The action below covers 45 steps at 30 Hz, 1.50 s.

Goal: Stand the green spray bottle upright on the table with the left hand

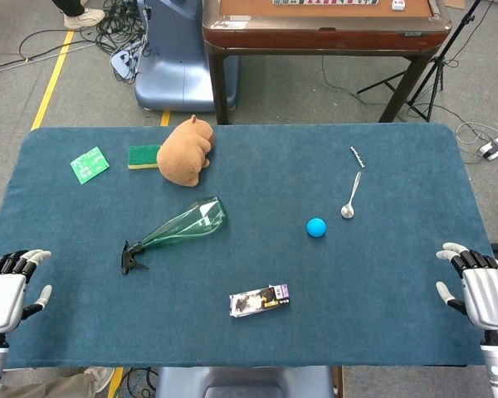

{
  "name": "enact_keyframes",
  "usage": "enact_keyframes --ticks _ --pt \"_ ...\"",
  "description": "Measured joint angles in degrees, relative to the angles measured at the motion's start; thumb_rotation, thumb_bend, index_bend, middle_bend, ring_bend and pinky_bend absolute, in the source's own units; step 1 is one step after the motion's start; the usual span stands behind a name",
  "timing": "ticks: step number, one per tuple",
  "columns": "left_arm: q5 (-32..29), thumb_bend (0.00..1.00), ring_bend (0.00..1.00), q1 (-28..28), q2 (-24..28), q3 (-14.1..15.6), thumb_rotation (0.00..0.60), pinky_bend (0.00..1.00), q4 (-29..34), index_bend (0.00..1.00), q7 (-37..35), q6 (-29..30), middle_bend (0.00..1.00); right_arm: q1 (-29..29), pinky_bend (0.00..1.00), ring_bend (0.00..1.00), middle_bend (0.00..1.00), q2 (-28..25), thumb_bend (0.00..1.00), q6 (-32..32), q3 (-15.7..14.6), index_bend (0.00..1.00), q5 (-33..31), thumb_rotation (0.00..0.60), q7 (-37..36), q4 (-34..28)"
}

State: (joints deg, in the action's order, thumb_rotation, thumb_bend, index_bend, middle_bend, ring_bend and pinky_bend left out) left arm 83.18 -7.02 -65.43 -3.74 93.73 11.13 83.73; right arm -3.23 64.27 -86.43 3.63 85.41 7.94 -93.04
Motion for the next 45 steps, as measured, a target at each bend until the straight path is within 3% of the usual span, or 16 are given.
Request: enact_keyframes --ticks 14,24,35,45 --pt "-0.34 0.36 0.17 -1.18 0.70 -0.38 0.600 0.15 0.49 0.23 -0.38 -1.59 0.24 0.53 0.39 0.29 0.28 -0.39 0.23 -0.78 0.16 0.35 -0.04 0.600 -0.02 -0.04" --pt "2.98 0.36 0.17 -4.31 2.74 0.03 0.600 0.15 0.80 0.23 -5.93 -5.44 0.24 0.20 0.39 0.29 0.28 -1.75 0.23 -1.47 1.14 0.35 0.21 0.600 1.06 -0.76" --pt "8.53 0.36 0.16 -11.88 4.67 -0.17 0.600 0.15 -0.31 0.20 -15.17 -12.82 0.24 -0.38 0.39 0.29 0.28 -3.03 0.23 -1.28 1.62 0.35 0.54 0.600 2.65 -2.70" --pt "13.69 0.51 0.12 -22.29 3.12 -1.13 0.600 0.14 -4.00 0.18 -24.37 -20.06 0.21 -0.31 0.39 0.29 0.28 -3.92 0.23 -1.45 1.41 0.35 0.92 0.600 4.11 -4.77"
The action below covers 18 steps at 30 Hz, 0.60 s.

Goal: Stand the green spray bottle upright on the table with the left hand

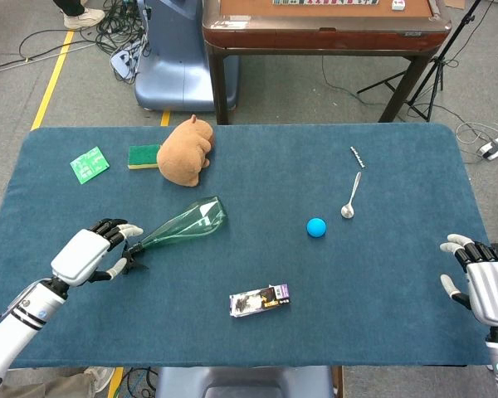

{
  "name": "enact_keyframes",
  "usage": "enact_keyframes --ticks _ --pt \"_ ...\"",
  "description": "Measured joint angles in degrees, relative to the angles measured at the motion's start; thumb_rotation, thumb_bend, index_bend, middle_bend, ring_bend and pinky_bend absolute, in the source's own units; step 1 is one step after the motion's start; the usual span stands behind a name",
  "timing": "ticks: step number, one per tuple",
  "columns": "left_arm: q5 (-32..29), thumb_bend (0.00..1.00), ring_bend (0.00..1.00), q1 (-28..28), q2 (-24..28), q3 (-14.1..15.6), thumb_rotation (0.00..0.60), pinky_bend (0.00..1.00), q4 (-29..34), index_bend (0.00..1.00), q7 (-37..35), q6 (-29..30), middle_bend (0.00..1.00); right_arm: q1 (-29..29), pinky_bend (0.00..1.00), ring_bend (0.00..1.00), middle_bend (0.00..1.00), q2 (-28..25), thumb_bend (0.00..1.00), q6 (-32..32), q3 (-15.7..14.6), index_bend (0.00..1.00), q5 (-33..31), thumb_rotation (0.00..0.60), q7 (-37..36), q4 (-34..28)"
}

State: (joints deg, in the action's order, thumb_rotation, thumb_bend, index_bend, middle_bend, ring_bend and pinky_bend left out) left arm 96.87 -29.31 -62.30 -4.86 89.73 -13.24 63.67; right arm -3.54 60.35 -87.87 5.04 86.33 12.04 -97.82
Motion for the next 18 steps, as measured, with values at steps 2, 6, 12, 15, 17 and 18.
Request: enact_keyframes --ticks 2,6,12,15,17,18 --pt "0.08 0.56 0.09 -1.44 -0.74 -0.26 0.600 0.13 -0.83 0.18 -1.97 -0.96 0.19 -0.01 0.39 0.29 0.28 -0.03 0.23 0.12 -0.02 0.35 -0.09 0.600 0.11 -0.10" --pt "-0.15 0.63 0.05 -5.12 -2.71 -1.01 0.600 0.09 -2.95 0.18 -6.38 -3.48 0.18 -0.19 0.39 0.29 0.28 -0.02 0.23 0.41 -0.07 0.35 -0.01 0.600 0.35 -0.41" --pt "-1.03 0.67 0.00 -10.82 -6.06 -2.08 0.600 0.02 -5.33 0.18 -10.96 -7.87 0.16 -0.24 0.39 0.29 0.28 -0.07 0.23 0.70 -0.15 0.35 -0.25 0.600 0.68 -0.68" --pt "-1.93 0.68 0.00 -13.08 -7.40 -2.52 0.600 0.00 -6.08 0.18 -11.29 -10.27 0.16 -0.29 0.39 0.29 0.28 -0.08 0.23 0.88 -0.18 0.35 -0.38 0.600 0.75 -0.75" --pt "-2.80 0.68 0.00 -14.63 -8.28 -2.85 0.600 0.00 -6.52 0.18 -11.02 -12.08 0.15 -0.32 0.39 0.29 0.28 -0.09 0.23 0.99 -0.18 0.35 -0.48 0.600 0.76 -0.77" --pt "-3.22 0.68 0.00 -15.26 -8.63 -2.98 0.600 0.00 -6.67 0.18 -10.82 -12.89 0.15 -0.33 0.39 0.29 0.28 -0.08 0.23 1.01 -0.19 0.35 -0.49 0.600 0.76 -0.76"
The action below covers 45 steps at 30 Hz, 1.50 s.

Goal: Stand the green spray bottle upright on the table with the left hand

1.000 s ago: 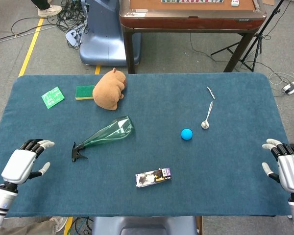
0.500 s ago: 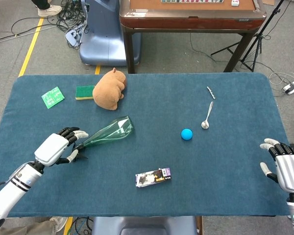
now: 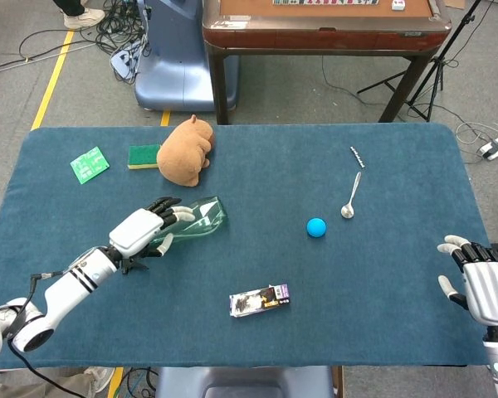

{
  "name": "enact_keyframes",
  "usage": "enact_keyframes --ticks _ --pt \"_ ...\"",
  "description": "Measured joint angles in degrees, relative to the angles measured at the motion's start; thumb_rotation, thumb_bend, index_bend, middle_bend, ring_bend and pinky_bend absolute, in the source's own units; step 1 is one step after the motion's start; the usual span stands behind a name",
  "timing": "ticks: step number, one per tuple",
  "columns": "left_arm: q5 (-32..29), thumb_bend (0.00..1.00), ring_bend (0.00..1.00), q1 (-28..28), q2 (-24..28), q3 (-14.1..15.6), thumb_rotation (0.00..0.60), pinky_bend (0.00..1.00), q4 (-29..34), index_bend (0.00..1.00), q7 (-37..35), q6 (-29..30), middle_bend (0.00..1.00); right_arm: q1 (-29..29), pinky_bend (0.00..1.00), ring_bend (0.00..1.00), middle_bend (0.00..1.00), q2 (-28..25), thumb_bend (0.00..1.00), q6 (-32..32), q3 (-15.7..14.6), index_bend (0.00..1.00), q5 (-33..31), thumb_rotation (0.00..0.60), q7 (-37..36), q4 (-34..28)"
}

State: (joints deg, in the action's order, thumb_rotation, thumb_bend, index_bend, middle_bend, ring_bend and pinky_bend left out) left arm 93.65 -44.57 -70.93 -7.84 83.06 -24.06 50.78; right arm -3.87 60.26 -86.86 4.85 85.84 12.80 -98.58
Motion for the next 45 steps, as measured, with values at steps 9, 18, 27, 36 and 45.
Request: enact_keyframes --ticks 9,18,27,36,45 --pt "-5.48 0.68 0.00 -6.50 -3.53 -1.91 0.600 0.00 -0.62 0.18 4.48 -7.69 0.14 -0.11 0.39 0.29 0.28 0.06 0.23 0.43 -0.02 0.35 -0.43 0.600 -0.28 0.20" --pt "-12.16 0.68 0.00 -11.32 -7.14 -3.64 0.600 0.00 -1.70 0.18 11.43 -13.40 0.14 0.35 0.39 0.29 0.28 -0.04 0.23 0.20 -0.26 0.35 -0.74 0.600 -1.19 0.67" --pt "-21.06 0.68 0.00 -15.78 -10.63 -4.23 0.559 0.00 -4.65 0.18 21.04 -18.73 0.14 0.77 0.39 0.29 0.28 -0.09 0.23 -0.52 -0.43 0.35 -0.22 0.600 -2.28 0.71" --pt "-33.80 0.68 0.00 -18.15 -12.03 -1.49 0.478 0.00 -7.56 0.18 35.95 -18.87 0.14 1.23 0.39 0.29 0.28 -0.11 0.23 -0.97 -0.61 0.35 -0.11 0.600 -3.13 1.16" --pt "-48.66 0.68 0.00 -19.43 -9.99 2.89 0.420 0.00 -6.85 0.18 47.98 -15.51 0.14 1.19 0.39 0.29 0.28 0.17 0.23 -0.94 -0.77 0.35 0.44 0.600 -3.20 1.18"
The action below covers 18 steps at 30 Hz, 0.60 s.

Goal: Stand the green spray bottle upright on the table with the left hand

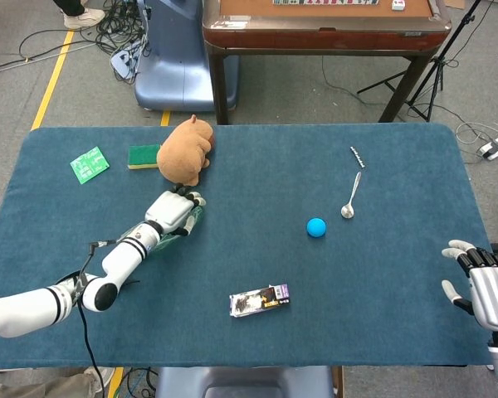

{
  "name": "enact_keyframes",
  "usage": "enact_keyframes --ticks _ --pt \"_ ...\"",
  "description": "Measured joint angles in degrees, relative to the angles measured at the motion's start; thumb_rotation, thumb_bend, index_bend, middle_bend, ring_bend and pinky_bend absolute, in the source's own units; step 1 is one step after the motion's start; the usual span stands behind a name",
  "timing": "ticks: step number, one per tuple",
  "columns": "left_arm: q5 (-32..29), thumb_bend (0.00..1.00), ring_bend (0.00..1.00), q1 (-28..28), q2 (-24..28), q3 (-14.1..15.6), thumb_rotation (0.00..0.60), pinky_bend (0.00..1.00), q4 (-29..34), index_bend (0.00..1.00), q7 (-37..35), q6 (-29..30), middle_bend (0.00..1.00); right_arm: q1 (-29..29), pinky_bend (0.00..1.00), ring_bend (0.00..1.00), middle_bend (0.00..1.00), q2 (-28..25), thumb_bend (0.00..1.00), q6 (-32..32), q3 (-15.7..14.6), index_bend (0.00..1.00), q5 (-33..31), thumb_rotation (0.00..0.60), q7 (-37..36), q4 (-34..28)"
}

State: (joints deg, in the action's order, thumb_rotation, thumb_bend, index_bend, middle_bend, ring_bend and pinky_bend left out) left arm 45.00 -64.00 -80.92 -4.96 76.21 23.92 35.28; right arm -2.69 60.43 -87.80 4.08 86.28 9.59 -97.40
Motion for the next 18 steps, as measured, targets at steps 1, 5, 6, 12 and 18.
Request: enact_keyframes --ticks 1,5,6,12,18 --pt "-2.03 0.68 0.00 -0.23 0.27 0.58 0.418 0.00 0.20 0.18 1.40 0.65 0.14 0.03 0.39 0.29 0.28 -0.01 0.23 -0.07 0.00 0.35 0.05 0.600 0.07 -0.10" --pt "-8.36 0.68 0.00 -0.99 1.00 2.40 0.417 0.00 0.88 0.18 5.96 3.43 0.14 0.22 0.39 0.29 0.28 -0.12 0.23 -0.48 -0.08 0.35 0.36 0.600 0.22 -0.41" --pt "-9.72 0.68 0.00 -1.13 1.20 2.74 0.416 0.00 1.11 0.18 6.89 4.15 0.14 0.29 0.39 0.29 0.28 -0.15 0.23 -0.57 -0.09 0.35 0.40 0.600 0.23 -0.47" --pt "-16.84 0.67 0.00 -1.42 3.47 4.77 0.393 0.00 3.60 0.18 11.40 8.97 0.14 0.62 0.39 0.29 0.28 -0.20 0.23 -1.03 -0.16 0.35 0.57 0.600 -0.05 -0.39" --pt "-20.70 0.67 0.00 -1.07 5.58 5.56 0.390 0.00 5.34 0.18 13.35 10.28 0.14 0.57 0.39 0.29 0.28 0.09 0.23 -1.10 -0.18 0.35 1.05 0.600 -0.62 -0.06"
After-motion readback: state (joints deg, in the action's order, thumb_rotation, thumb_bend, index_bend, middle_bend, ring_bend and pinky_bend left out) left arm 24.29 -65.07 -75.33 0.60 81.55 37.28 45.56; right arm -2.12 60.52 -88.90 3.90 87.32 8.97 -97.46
